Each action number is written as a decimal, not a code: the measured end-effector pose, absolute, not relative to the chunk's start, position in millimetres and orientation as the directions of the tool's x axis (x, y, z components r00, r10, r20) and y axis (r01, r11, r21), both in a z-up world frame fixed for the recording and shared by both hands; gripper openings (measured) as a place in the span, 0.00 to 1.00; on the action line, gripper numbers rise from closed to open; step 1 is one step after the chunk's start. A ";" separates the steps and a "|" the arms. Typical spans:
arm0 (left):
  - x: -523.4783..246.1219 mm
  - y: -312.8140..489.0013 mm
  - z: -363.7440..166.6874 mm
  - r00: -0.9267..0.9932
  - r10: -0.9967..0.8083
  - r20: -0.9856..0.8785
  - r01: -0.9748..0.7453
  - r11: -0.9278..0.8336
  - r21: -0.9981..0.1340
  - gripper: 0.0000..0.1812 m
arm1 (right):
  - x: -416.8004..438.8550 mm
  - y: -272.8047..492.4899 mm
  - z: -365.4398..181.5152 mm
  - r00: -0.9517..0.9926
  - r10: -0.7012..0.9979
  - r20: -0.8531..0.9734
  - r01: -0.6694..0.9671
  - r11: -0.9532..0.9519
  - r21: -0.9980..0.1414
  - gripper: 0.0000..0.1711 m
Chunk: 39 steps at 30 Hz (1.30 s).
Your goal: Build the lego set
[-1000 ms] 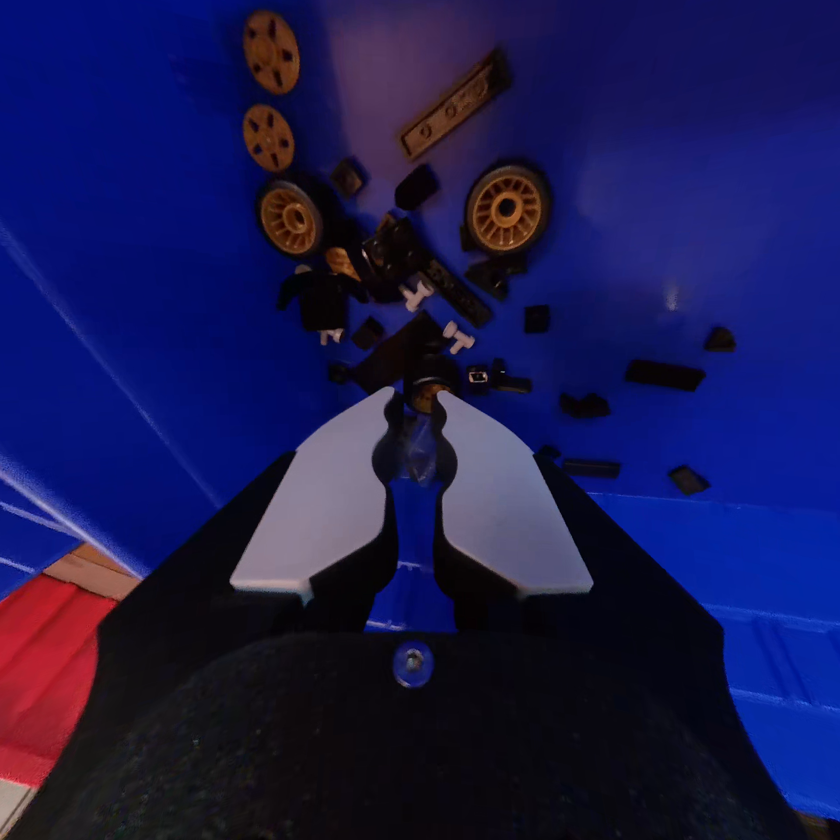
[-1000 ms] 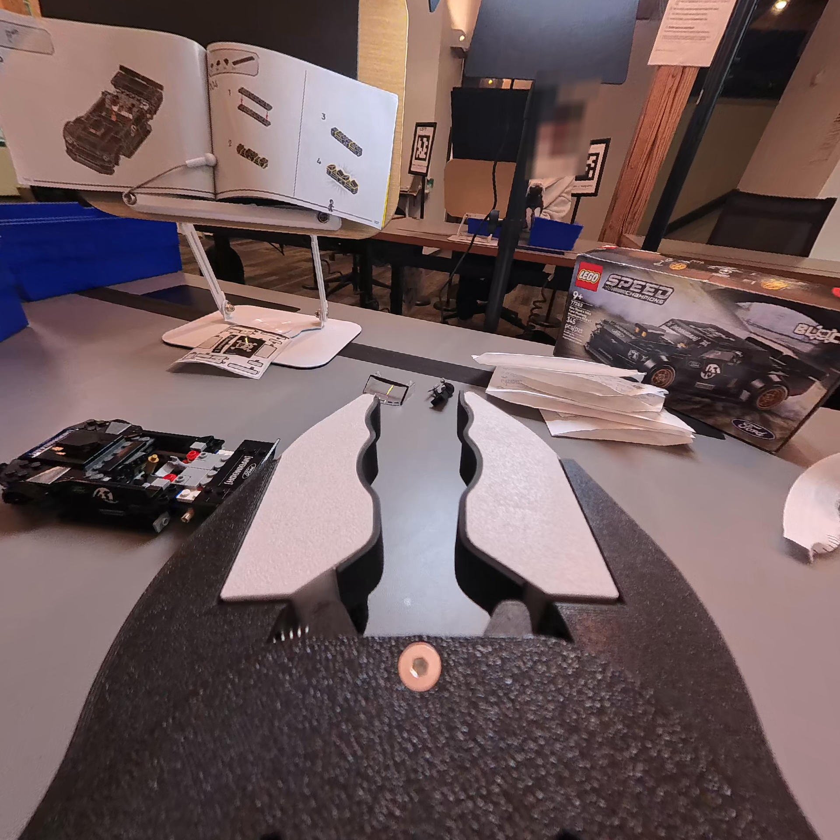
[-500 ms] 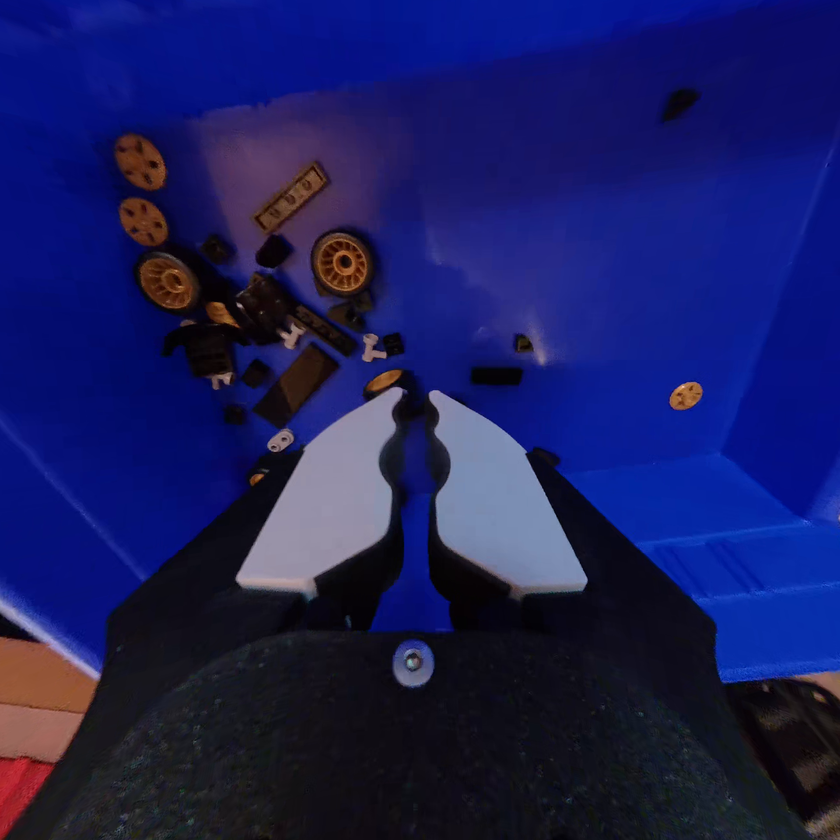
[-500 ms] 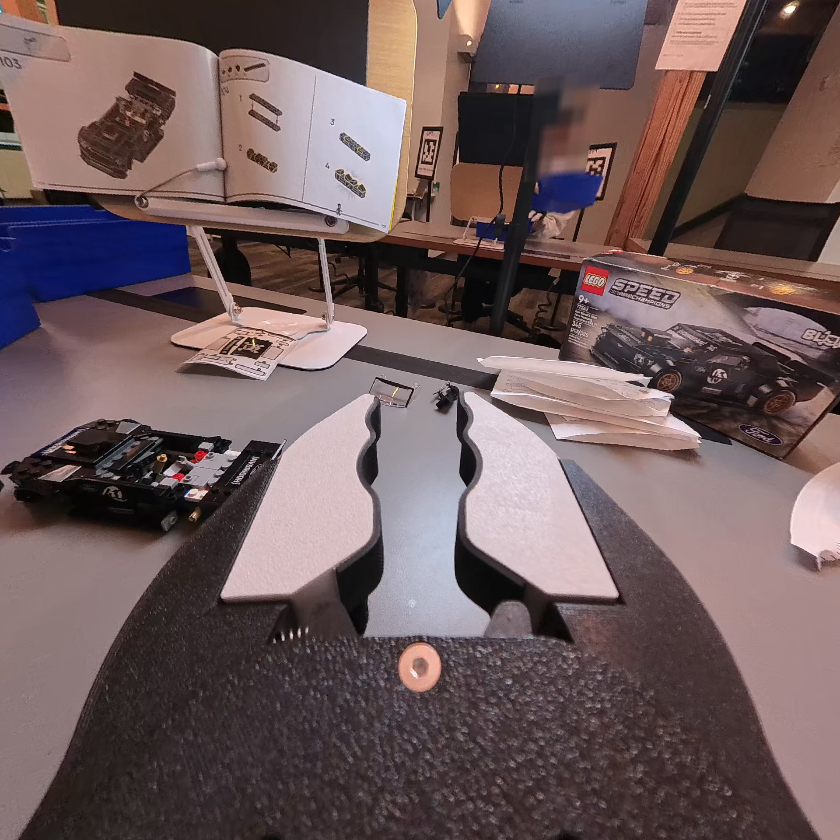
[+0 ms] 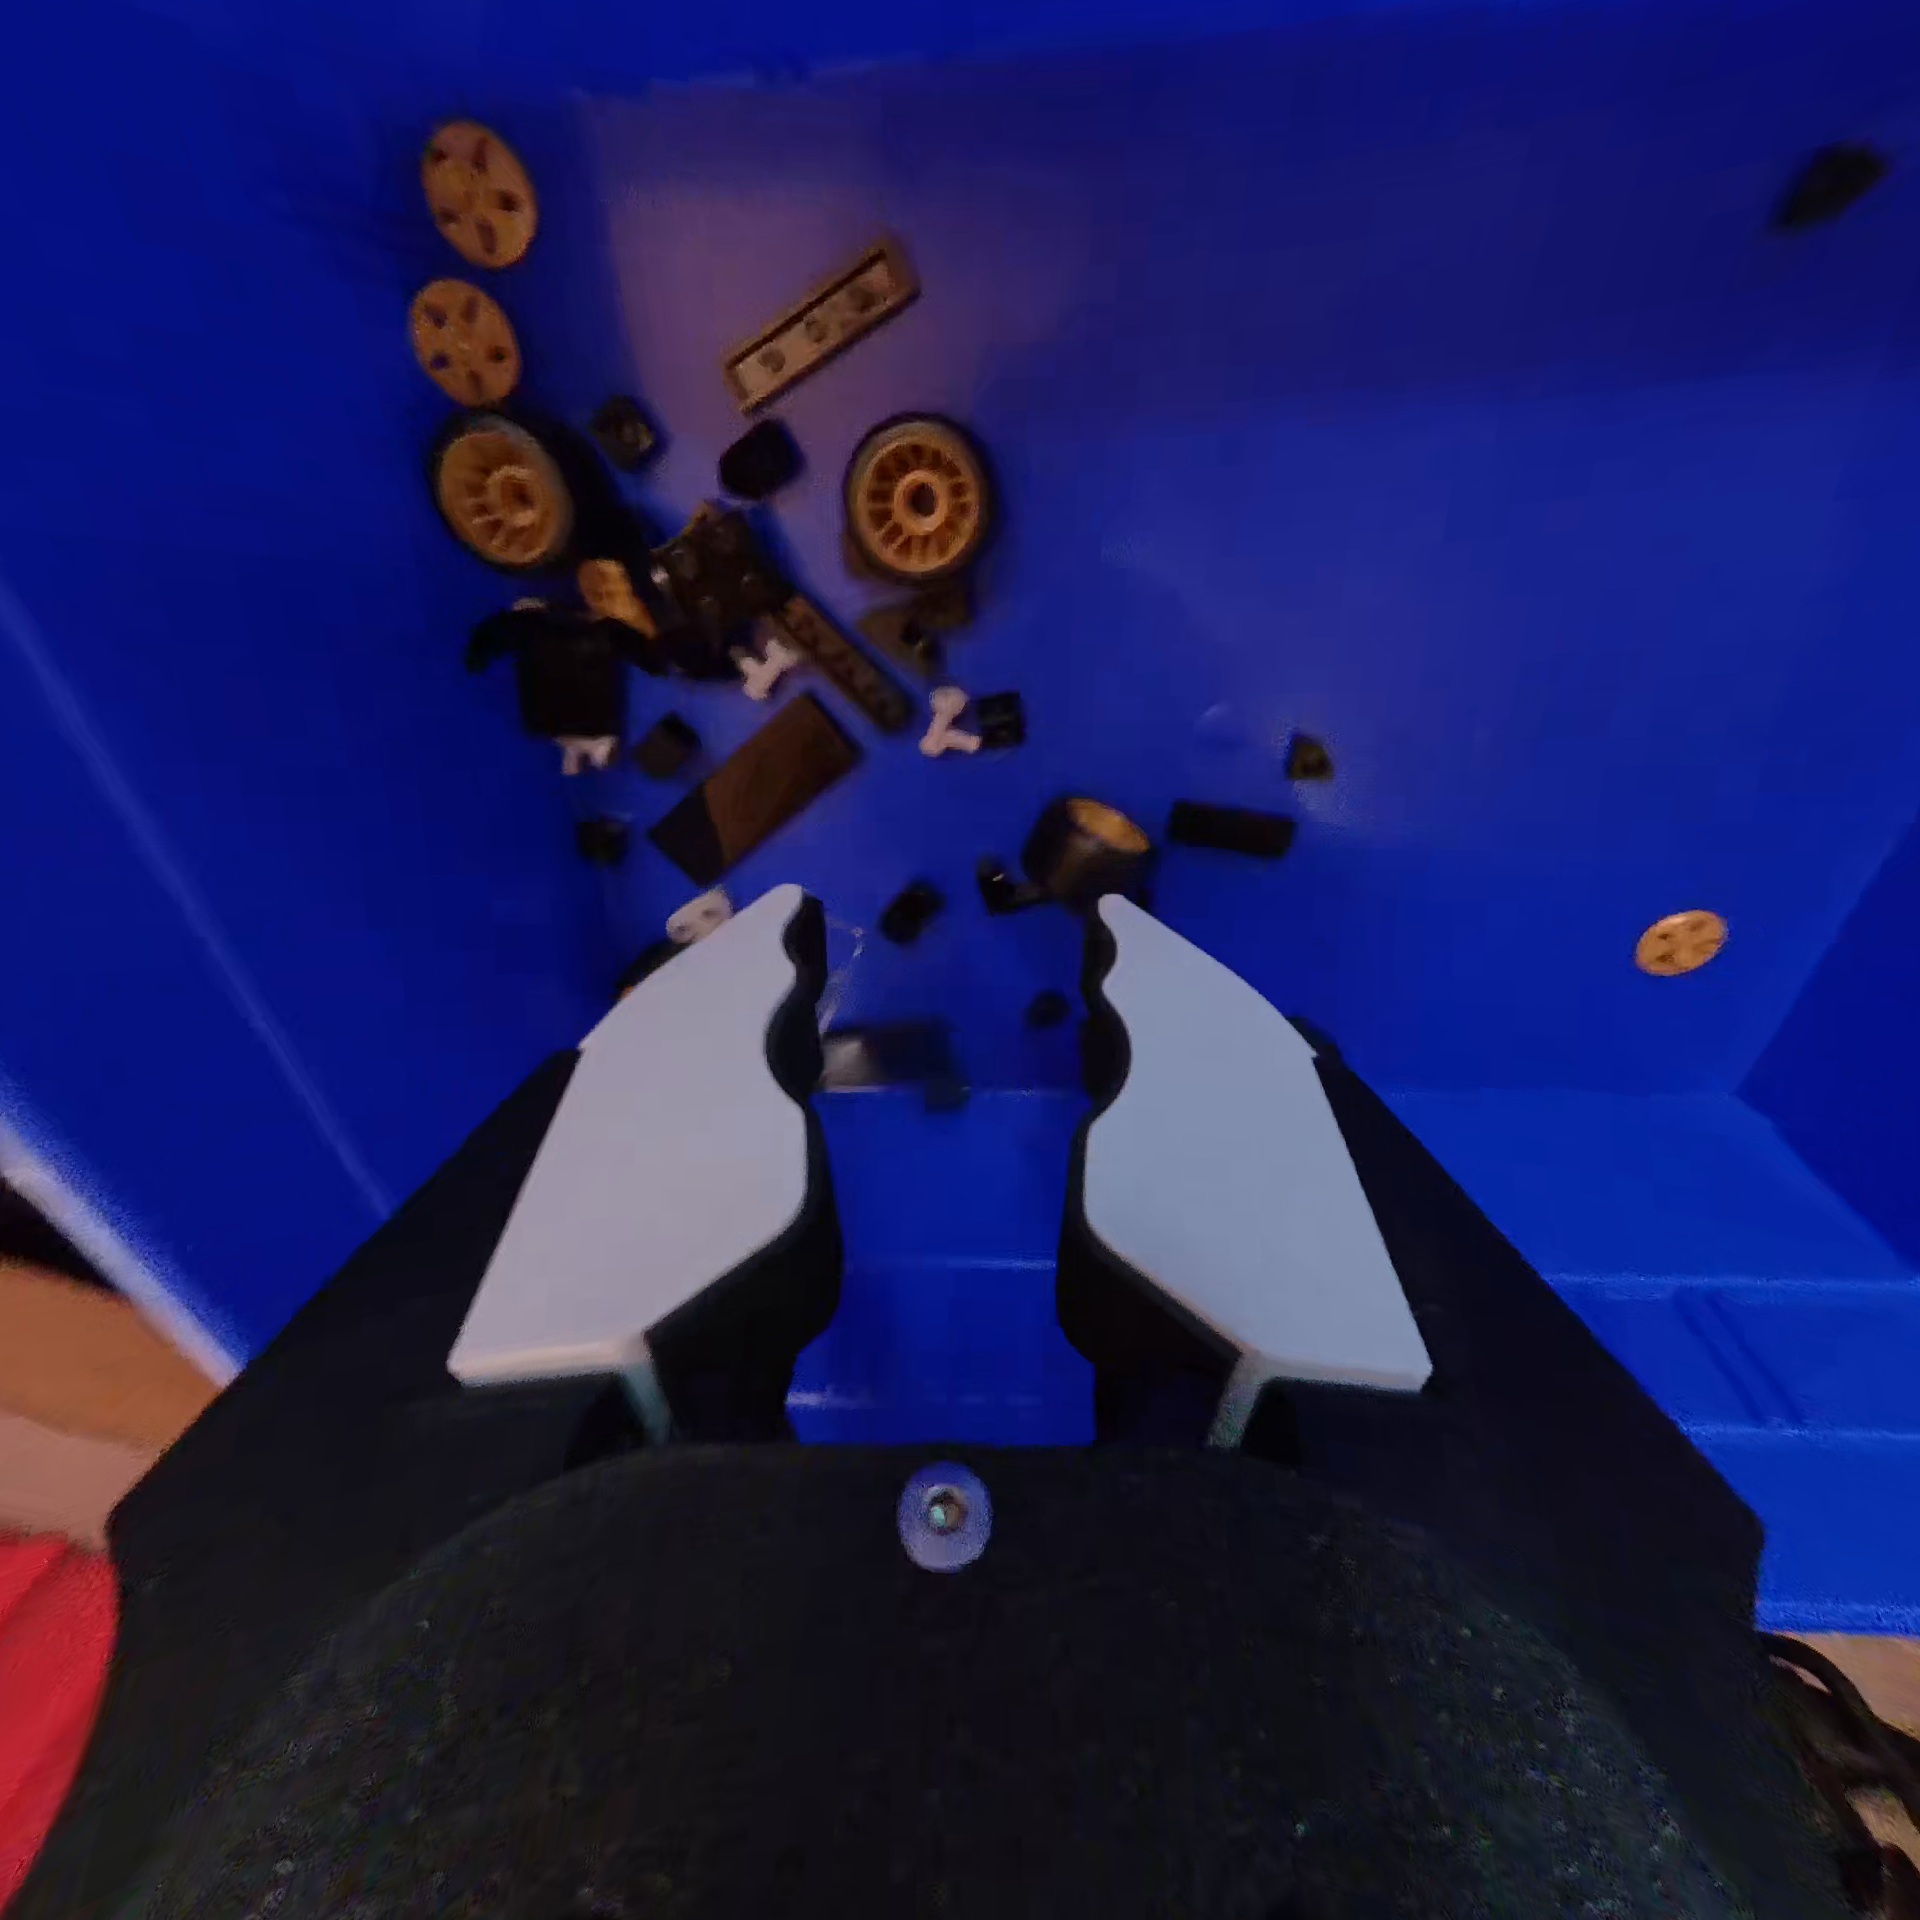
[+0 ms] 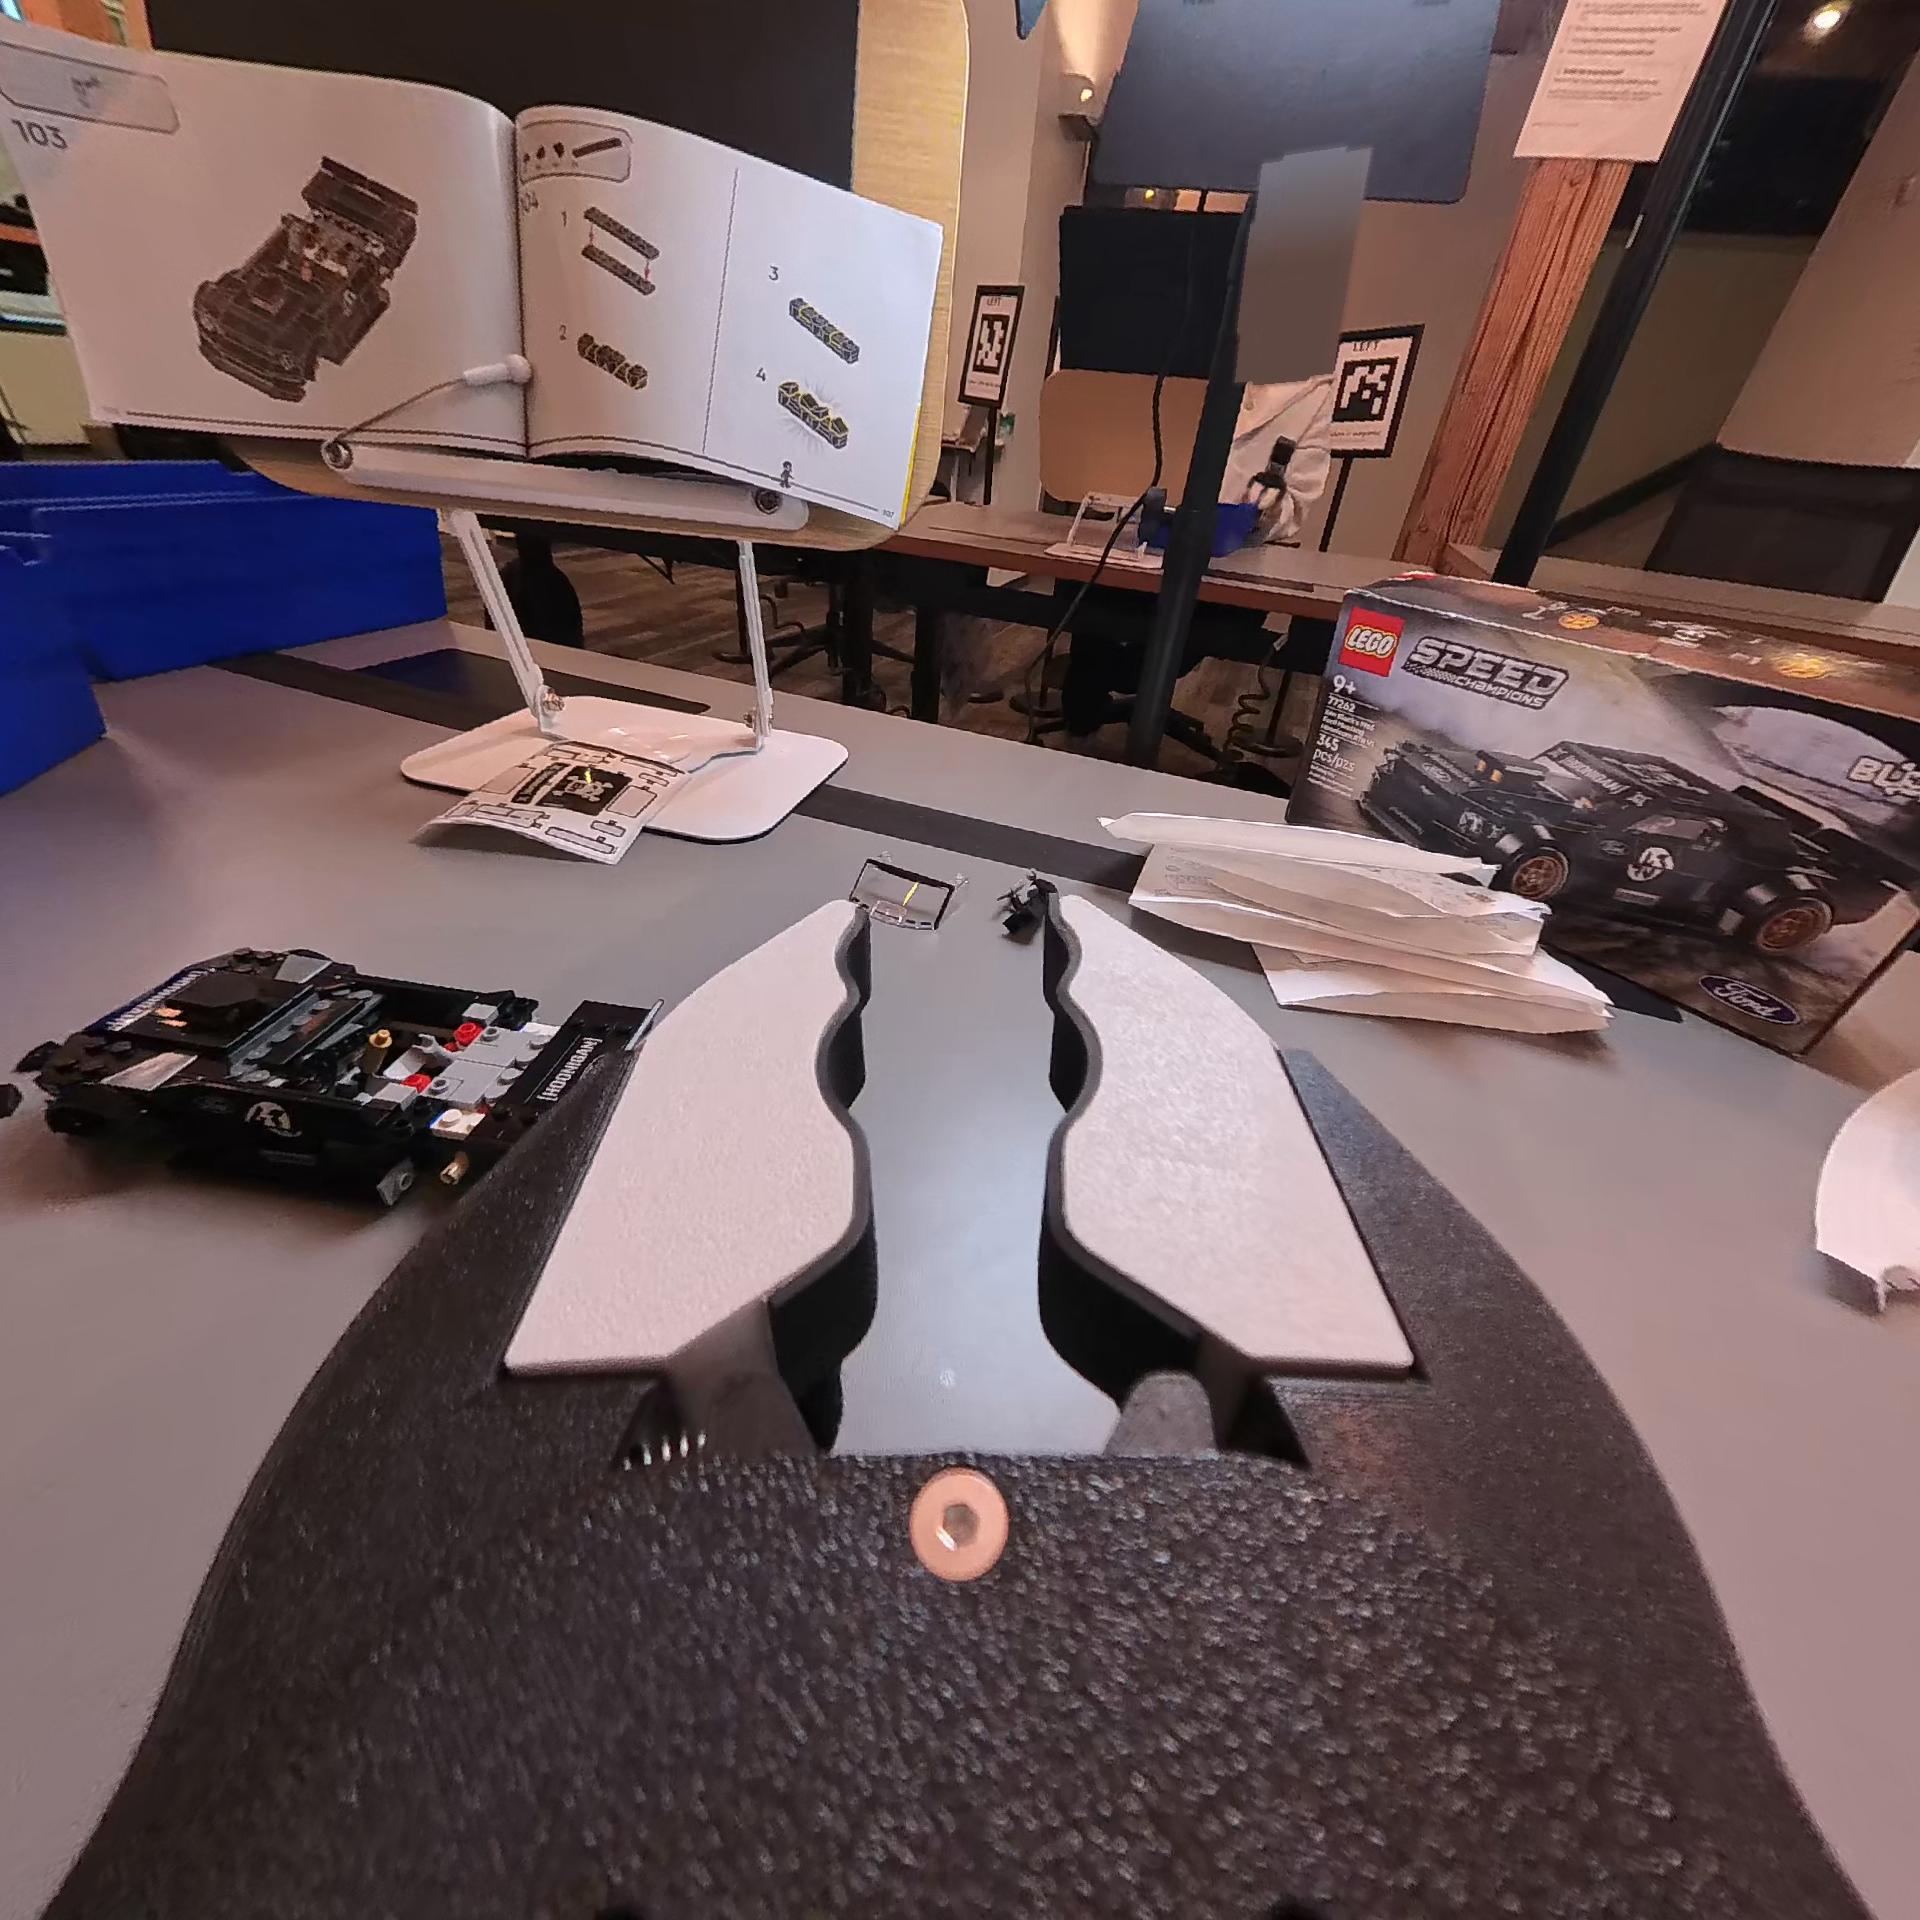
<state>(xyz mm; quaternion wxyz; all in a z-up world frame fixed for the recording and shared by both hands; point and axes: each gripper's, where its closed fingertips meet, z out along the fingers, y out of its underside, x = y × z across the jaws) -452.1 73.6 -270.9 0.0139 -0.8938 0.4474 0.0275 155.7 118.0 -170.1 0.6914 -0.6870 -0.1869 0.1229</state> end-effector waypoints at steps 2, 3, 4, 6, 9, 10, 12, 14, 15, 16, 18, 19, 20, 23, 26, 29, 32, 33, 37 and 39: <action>-439.6 70.7 -276.8 0.605 -0.796 0.017 -0.796 -0.605 -0.024 0.29 | 157.2 117.8 -170.0 0.902 0.422 0.089 0.086 0.025 -0.996 0.19; -432.5 69.1 -278.3 0.611 -0.790 0.056 -0.789 -0.613 -0.041 0.28 | 157.9 117.8 -170.1 0.904 0.419 0.088 0.085 0.025 -0.996 0.19; -427.6 65.4 -280.4 0.613 -0.785 0.093 -0.785 -0.618 -0.038 0.27 | 158.4 117.9 -170.1 0.904 0.418 0.086 0.084 0.024 -0.996 0.19; -422.9 48.2 -284.5 0.591 -0.785 0.183 -0.800 -0.599 0.013 0.17 | 158.5 118.3 -170.7 0.904 0.419 0.084 0.084 0.021 -0.996 0.19; -411.9 32.0 -278.4 0.542 -0.790 0.287 -0.821 -0.570 -0.017 0.07 | 157.4 118.6 -172.0 0.902 0.424 0.086 0.087 0.017 -0.996 0.19; -403.0 32.7 -270.6 0.536 -0.781 0.322 -0.806 -0.586 -0.081 0.07 | 157.1 118.8 -172.2 0.901 0.426 0.085 0.086 0.016 -0.996 0.19; -400.1 54.3 -257.0 0.560 -0.789 0.254 -0.765 -0.610 -0.208 0.11 | 156.4 119.3 -172.8 0.900 0.429 0.083 0.086 0.013 -0.996 0.19; -414.2 87.8 -248.6 0.641 -0.761 0.096 -0.713 -0.638 -0.292 0.13 | 155.6 119.5 -173.3 0.898 0.432 0.083 0.087 0.011 -0.996 0.19; -425.3 101.9 -247.8 0.692 -0.722 0.024 -0.683 -0.665 -0.300 0.14 | 155.2 119.6 -173.7 0.897 0.433 0.084 0.088 0.010 -0.996 0.19; -437.3 111.7 -249.6 0.738 -0.674 -0.036 -0.654 -0.701 -0.285 0.15 | 155.0 119.6 -173.8 0.897 0.434 0.085 0.090 0.009 -0.996 0.19; -453.8 120.5 -256.7 0.805 -0.585 -0.094 -0.589 -0.771 -0.243 0.18 | 155.0 119.2 -173.7 0.897 0.433 0.086 0.091 0.010 -0.996 0.19; -457.7 122.6 -260.8 0.837 -0.539 -0.098 -0.546 -0.805 -0.232 0.18 | 155.3 119.0 -173.4 0.898 0.433 0.085 0.090 0.010 -0.996 0.19; -462.4 124.2 -265.3 0.867 -0.488 -0.105 -0.499 -0.840 -0.214 0.18 | 155.5 118.9 -173.4 0.898 0.432 0.084 0.088 0.011 -0.996 0.19; -479.2 126.5 -274.9 0.925 -0.351 -0.148 -0.373 -0.914 -0.160 0.17 | 155.4 118.9 -173.7 0.897 0.434 0.081 0.087 0.008 -0.996 0.19; -482.2 130.3 -273.4 0.937 -0.314 -0.153 -0.339 -0.925 -0.173 0.10 | 154.5 118.7 -174.1 0.895 0.439 0.081 0.087 0.007 -0.996 0.18; -485.5 128.4 -270.1 0.931 -0.321 -0.173 -0.348 -0.924 -0.157 0.10 | 154.8 118.7 -174.0 0.894 0.442 0.074 0.080 0.005 -0.997 0.18; -494.1 122.3 -265.1 0.916 -0.341 -0.211 -0.372 -0.920 -0.127 0.05 | 154.9 118.4 -173.3 0.893 0.445 0.070 0.075 0.006 -0.997 0.18; -497.7 120.6 -263.3 0.909 -0.348 -0.230 -0.381 -0.917 -0.120 0.01 | 154.8 118.2 -173.1 0.892 0.446 0.068 0.073 0.006 -0.997 0.18; -503.5 112.7 -264.2 0.891 -0.372 -0.258 -0.405 -0.911 -0.084 0.01 | 153.4 118.0 -172.9 0.889 0.454 0.065 0.070 0.006 -0.997 0.18; -504.0 112.0 -266.4 0.884 -0.382 -0.268 -0.415 -0.907 -0.075 0.01 | 152.9 117.8 -173.2 0.887 0.457 0.065 0.071 0.005 -0.997 0.18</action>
